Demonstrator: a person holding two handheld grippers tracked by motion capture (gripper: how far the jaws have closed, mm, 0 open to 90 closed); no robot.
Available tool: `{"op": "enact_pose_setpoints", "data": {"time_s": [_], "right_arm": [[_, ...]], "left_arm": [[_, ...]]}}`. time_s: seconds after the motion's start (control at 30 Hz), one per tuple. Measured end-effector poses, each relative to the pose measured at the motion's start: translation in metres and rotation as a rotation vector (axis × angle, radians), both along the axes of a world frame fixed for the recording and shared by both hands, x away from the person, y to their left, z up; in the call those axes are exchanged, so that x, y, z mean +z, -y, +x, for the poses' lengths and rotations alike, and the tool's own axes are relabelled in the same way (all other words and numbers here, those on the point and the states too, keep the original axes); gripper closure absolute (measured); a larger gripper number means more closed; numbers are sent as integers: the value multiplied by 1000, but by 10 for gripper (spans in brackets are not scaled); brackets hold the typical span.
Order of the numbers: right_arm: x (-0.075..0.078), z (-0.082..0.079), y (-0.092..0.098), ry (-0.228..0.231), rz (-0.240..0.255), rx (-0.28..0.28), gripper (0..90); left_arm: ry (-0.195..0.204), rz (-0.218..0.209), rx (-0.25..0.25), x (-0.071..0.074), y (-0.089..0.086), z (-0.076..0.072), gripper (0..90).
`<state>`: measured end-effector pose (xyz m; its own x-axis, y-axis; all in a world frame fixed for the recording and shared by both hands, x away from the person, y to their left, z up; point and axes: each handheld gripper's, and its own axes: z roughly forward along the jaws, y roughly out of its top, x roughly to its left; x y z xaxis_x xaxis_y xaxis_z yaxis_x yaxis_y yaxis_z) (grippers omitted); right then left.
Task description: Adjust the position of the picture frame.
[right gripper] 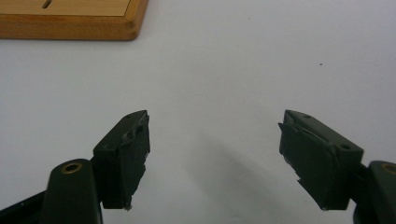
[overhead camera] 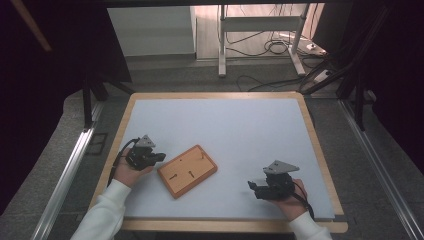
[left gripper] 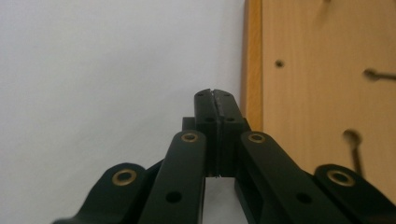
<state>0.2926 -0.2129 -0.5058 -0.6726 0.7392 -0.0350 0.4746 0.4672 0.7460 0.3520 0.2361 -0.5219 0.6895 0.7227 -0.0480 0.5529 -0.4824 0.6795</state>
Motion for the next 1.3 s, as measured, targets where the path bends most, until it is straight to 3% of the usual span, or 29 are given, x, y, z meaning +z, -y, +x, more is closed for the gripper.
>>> {"op": "enact_pose_setpoints", "data": {"time_s": [0.27, 0.63, 0.93, 1.3], "right_arm": [[1, 1, 1, 6, 4, -4, 236], [3, 1, 2, 5, 4, -22, 235], [2, 2, 3, -4, -1, -30, 235], [2, 2, 3, -2, -4, -27, 235]], "left_arm": [[-50, -12, -22, -8, -5, -5, 900], [-56, 8, -35, -10, -9, -12, 900], [-63, -16, -41, -13, -16, -24, 900], [-60, -3, -89, -11, -8, -29, 900]]}}
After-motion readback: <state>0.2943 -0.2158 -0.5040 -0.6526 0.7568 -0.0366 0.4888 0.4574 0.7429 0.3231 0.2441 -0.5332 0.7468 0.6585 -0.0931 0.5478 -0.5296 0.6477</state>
